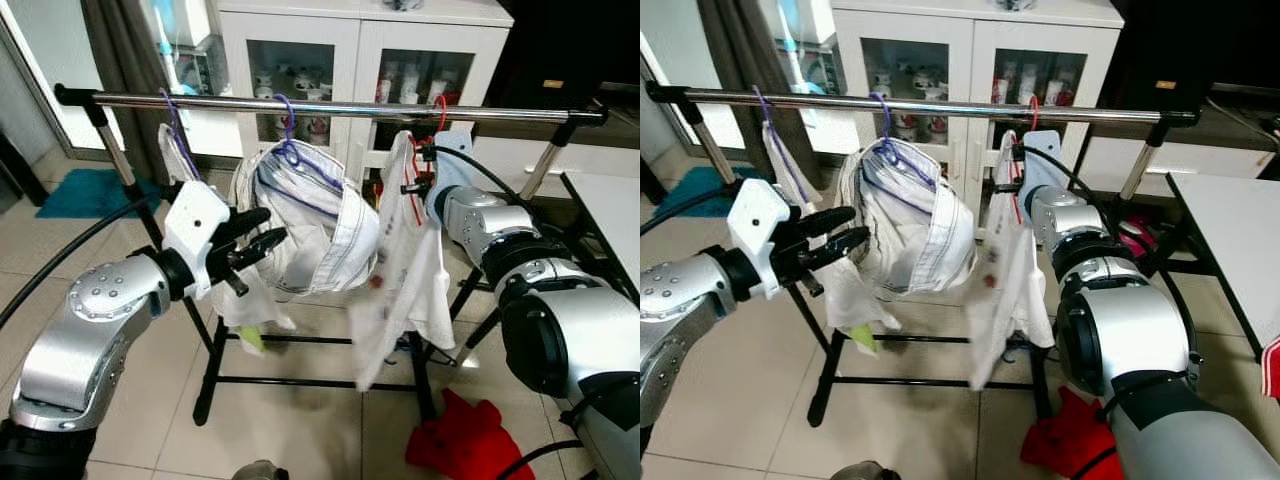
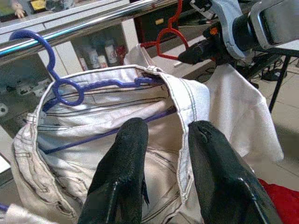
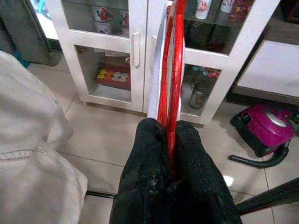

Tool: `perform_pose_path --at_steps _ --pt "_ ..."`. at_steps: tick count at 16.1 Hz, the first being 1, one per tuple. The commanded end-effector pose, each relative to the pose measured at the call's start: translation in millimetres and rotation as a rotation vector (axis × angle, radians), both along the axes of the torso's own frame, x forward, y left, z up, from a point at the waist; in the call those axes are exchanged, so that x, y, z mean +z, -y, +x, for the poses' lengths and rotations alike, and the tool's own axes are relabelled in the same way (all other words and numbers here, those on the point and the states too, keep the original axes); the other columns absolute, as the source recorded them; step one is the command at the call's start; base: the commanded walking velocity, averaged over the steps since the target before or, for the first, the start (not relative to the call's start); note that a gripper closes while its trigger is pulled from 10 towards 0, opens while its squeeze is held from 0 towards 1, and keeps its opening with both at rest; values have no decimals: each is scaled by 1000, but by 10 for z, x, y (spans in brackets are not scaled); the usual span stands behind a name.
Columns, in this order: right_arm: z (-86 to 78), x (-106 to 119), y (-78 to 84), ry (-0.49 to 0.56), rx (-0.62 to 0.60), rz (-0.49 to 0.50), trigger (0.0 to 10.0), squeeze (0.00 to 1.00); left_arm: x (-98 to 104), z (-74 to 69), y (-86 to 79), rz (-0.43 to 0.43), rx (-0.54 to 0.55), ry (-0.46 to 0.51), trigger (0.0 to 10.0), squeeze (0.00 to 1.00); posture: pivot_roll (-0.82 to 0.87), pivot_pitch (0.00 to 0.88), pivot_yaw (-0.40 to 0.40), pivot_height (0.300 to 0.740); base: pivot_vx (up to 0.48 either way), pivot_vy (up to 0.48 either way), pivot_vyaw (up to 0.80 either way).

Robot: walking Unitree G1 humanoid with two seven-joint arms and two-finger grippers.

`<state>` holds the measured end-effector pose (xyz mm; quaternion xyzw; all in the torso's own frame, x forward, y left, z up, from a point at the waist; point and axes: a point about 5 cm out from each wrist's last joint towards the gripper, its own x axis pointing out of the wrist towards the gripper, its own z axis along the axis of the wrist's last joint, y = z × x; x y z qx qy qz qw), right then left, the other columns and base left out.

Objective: Hang hanger

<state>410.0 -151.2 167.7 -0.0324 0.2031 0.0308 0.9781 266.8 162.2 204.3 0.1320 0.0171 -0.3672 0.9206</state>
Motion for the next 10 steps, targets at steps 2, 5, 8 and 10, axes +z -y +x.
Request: perform_pose_path --at_steps 2,5,8,10 --pt "29 81 -44 22 7 -13 10000 0 90 -13 -12 6 -6 18 10000 0 120 17 46 740 0 0 0" --pt "59 177 -71 59 -2 -10 10000 0 186 -69 -94 17 19 35 10000 0 141 60 31 740 0 0 0" --pt "68 203 -97 68 -4 -12 10000 0 225 -122 -144 32 35 36 10000 0 153 92 18 740 0 0 0" --pt "69 206 -114 69 -7 -2 10000 0 243 -145 -142 34 36 35 10000 0 156 102 15 740 0 0 0"
